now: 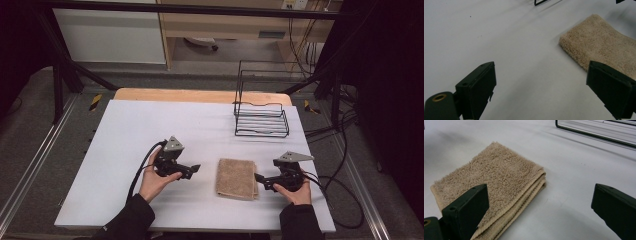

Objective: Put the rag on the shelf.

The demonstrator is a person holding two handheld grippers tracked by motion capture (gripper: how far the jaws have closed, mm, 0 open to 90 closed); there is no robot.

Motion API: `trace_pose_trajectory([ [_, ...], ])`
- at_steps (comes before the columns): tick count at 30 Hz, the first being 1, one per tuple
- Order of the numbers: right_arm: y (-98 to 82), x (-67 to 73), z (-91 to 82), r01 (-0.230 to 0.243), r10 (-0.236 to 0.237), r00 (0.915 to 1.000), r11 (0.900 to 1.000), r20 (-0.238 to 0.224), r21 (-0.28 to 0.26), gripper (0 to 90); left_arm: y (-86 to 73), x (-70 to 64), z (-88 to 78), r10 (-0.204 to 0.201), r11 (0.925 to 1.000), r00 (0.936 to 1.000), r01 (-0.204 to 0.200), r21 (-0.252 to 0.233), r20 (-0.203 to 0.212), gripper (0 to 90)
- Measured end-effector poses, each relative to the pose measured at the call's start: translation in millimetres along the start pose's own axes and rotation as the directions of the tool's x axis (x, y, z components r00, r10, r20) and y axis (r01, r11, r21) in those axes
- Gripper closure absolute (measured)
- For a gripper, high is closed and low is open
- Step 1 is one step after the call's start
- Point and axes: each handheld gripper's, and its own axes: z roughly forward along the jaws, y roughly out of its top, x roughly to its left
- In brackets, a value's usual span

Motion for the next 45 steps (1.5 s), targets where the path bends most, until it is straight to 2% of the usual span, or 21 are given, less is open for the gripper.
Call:
trace_pose_trajectory([
  [8,-0.2,0.1,0.2,0.003,-0.003,1.0,1.0,-0.002,-0.003,2.1,14.8,-5.4,17.5,-0.014,0.9999,0.9998,0.014,0.008,-0.01,12.1],
  [13,-0.2,0.2,-0.4,0.001,-0.001,1.0,1.0,-0.005,-0.002,2.2,24.7,-10.8,29.1,-0.025,0.9996,0.9997,0.026,0.014,-0.001,14.9],
  [18,-0.4,0.5,0.6,0.004,-0.004,1.0,1.0,-0.005,-0.002,2.3,31.9,-20.4,43.4,-0.008,0.999,0.9999,0.009,0.044,-0.01,20.7],
  [21,-0.5,0.6,0.4,0.004,-0.004,1.0,1.0,-0.007,-0.002,2.4,33.8,-24.7,53.8,-0.019,0.9976,0.9998,0.019,0.067,-0.001,24.5],
  [33,-0.6,0.2,0.9,0.008,-0.008,0.9999,1.0,-0.007,0.0,2.6,34.8,-32.5,84.1,-0.05,0.9927,0.9987,0.048,0.111,0.013,49.3],
  [35,-0.6,0.4,1.1,0.007,-0.007,0.9999,1.0,-0.01,0.002,2.7,34.3,-32.3,87.5,-0.065,0.9914,0.9976,0.062,0.115,0.025,53.4],
  [45,-0.5,0.5,1.5,0.004,-0.004,0.9999,1.0,-0.011,0.01,3.1,31.4,-33.4,97.3,-0.076,0.9865,0.9955,0.067,0.149,0.056,69.8],
])
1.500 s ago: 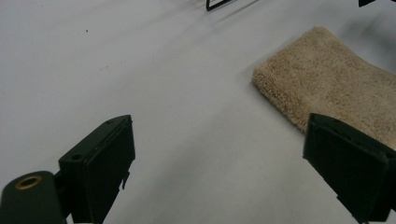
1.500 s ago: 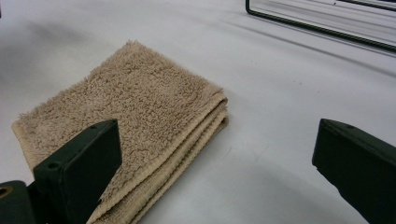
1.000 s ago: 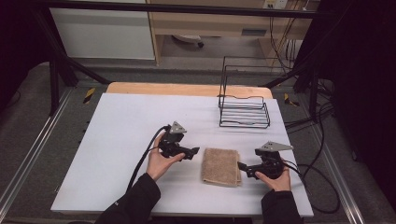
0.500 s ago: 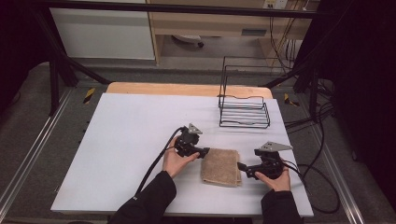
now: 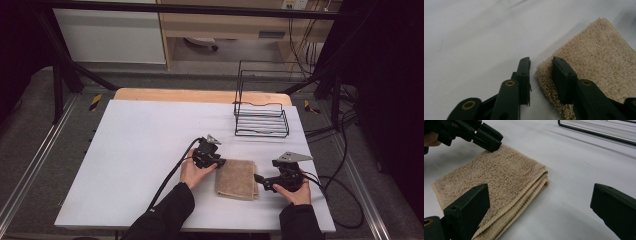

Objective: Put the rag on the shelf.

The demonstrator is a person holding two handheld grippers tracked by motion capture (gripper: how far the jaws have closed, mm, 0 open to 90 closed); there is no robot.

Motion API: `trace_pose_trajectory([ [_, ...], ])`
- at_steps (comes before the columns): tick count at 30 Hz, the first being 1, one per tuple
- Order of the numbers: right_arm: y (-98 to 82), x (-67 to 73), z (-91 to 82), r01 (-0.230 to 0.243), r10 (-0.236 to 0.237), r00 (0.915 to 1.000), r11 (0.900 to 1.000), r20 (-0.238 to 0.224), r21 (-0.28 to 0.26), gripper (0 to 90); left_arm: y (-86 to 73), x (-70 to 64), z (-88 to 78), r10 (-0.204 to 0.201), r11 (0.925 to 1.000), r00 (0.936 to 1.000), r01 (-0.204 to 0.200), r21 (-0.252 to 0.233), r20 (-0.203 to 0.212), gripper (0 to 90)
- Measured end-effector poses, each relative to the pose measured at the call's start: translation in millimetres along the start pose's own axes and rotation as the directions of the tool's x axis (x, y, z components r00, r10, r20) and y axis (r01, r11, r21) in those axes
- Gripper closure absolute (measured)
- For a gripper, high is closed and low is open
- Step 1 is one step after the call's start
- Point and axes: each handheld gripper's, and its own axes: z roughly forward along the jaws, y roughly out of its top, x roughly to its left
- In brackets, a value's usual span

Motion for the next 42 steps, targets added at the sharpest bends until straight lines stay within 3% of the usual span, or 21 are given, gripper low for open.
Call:
trace_pose_trajectory([
  [14,2.3,-2.2,3.3,-0.012,0.012,0.9999,1.0,0.011,0.002,3.9,-2.1,-4.4,2.1,0.005,0.9999,0.9999,-0.006,0.008,0.011,81.7],
  [21,5.7,-3.3,5.9,-0.018,0.018,0.9995,1.0,0.025,-0.009,1.2,-2.7,-5.5,3.2,0.007,0.9999,1.0,-0.007,0.008,0.004,83.0],
  [29,14.4,-1.3,18.3,-0.01,0.009,0.9989,1.0,0.045,0.015,1.1,-2.6,-7.5,3.9,0.023,0.9997,0.9997,-0.023,0.01,-0.006,83.1],
  [32,17.9,-0.5,25.4,0.008,-0.008,0.9988,1.0,0.048,0.011,5.3,-3.2,-8.2,4.1,0.037,0.9993,0.9993,-0.036,0.006,-0.011,83.1],
  [35,21.5,-2.4,31.7,-0.014,0.014,0.9989,1.0,0.046,-0.009,10.6,-3.4,-8.2,4.3,0.039,0.9992,0.9992,-0.039,0.002,-0.009,83.1],
  [42,23.6,-7.4,43.3,-0.03,0.028,0.998,0.999,0.057,0.031,25.3,-4.1,-7.7,4.1,0.049,0.9988,0.9988,-0.049,0.001,-0.006,83.1],
])
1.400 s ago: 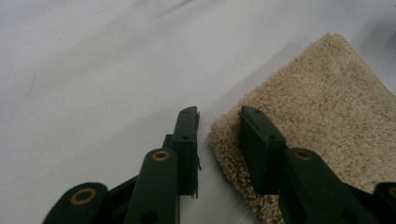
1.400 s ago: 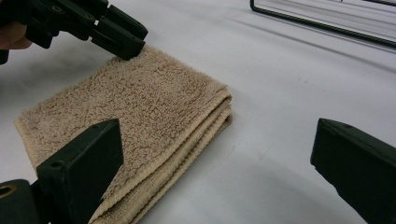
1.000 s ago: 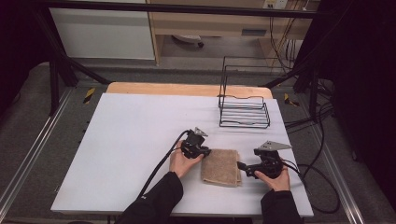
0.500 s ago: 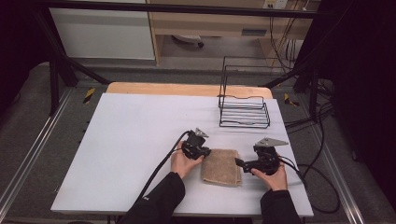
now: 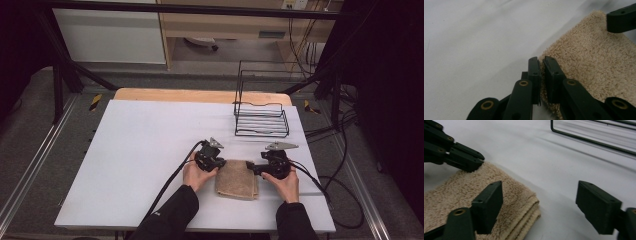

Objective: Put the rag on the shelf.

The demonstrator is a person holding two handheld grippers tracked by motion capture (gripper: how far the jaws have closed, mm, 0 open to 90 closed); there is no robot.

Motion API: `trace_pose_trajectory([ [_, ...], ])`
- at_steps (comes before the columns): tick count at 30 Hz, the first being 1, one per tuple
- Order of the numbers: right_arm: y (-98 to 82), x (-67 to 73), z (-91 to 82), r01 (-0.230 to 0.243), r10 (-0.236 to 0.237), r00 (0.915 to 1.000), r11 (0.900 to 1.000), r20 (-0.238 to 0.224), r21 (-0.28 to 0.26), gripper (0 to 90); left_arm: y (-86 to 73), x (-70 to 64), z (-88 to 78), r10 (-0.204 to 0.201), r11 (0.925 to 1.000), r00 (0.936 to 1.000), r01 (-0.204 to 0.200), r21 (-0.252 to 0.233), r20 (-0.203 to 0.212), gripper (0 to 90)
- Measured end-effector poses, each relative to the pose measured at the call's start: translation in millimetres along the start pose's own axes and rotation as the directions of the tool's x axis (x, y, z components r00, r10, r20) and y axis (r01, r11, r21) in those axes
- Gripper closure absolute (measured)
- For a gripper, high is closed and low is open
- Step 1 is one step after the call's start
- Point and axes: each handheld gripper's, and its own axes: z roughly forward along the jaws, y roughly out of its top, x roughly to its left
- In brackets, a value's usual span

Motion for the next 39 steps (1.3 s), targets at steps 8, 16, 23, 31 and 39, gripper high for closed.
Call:
trace_pose_trajectory([
  [8,0.2,-0.7,3.3,-0.049,0.05,0.9987,0.998,-0.01,0.034,47.7,-0.5,0.8,0.0,0.005,1.0,1.0,-0.005,-0.004,0.005,83.0],
  [16,-2.6,2.3,4.7,-0.072,0.075,0.9966,0.994,-0.035,0.08,64.3,-0.6,2.0,0.0,0.005,1.0,0.9999,-0.005,-0.005,0.012,82.8],
  [23,-4.5,6.0,4.9,-0.108,0.112,0.9925,0.99,-0.049,0.086,75.6,-0.6,1.8,0.0,0.013,0.9999,0.9999,-0.013,-0.004,0.01,82.5],
  [31,-4.3,6.6,4.4,-0.135,0.141,0.9881,0.987,-0.061,0.091,82.7,-0.7,1.9,0.1,0.019,0.9998,0.9997,-0.019,-0.009,0.012,82.0],
  [39,-3.9,7.2,1.7,-0.143,0.148,0.9869,0.987,-0.065,0.079,84.0,-0.5,3.9,-0.9,-0.015,0.9998,0.9995,0.016,-0.013,0.028,84.3],
])
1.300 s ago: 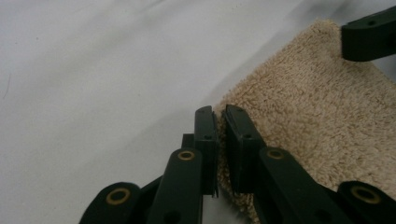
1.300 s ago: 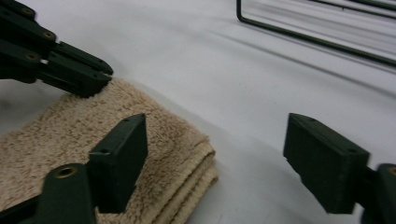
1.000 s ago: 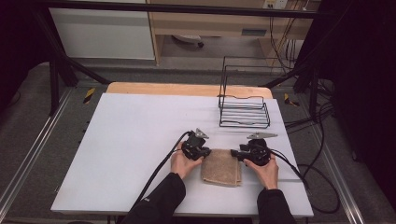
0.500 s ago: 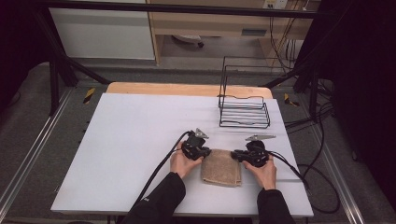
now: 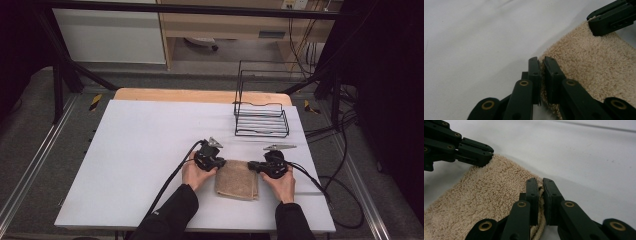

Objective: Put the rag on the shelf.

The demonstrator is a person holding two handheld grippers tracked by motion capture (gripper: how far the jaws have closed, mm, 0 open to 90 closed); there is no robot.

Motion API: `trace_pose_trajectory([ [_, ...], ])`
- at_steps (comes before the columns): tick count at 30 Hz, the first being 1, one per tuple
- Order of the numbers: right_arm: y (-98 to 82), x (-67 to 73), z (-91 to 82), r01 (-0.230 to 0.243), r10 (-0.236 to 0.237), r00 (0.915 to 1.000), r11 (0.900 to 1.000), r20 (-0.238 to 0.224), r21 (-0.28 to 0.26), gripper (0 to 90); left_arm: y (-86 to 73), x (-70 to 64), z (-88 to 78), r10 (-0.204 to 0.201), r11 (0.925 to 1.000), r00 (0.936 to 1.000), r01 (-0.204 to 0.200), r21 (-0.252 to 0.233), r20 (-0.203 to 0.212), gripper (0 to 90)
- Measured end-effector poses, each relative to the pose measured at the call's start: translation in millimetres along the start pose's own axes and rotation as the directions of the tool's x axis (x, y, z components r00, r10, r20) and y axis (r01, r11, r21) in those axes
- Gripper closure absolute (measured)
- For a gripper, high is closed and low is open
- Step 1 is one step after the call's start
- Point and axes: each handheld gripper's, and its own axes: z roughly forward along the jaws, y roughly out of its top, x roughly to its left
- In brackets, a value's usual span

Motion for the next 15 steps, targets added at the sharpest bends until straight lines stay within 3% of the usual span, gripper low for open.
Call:
trace_pose_trajectory([
  [15,2.7,7.5,-17.0,0.011,-0.014,0.9994,0.996,-0.032,-0.09,84.1,-2.4,-0.6,-23.0,0.016,0.9955,0.9995,-0.014,-0.093,0.027,85.1],
])
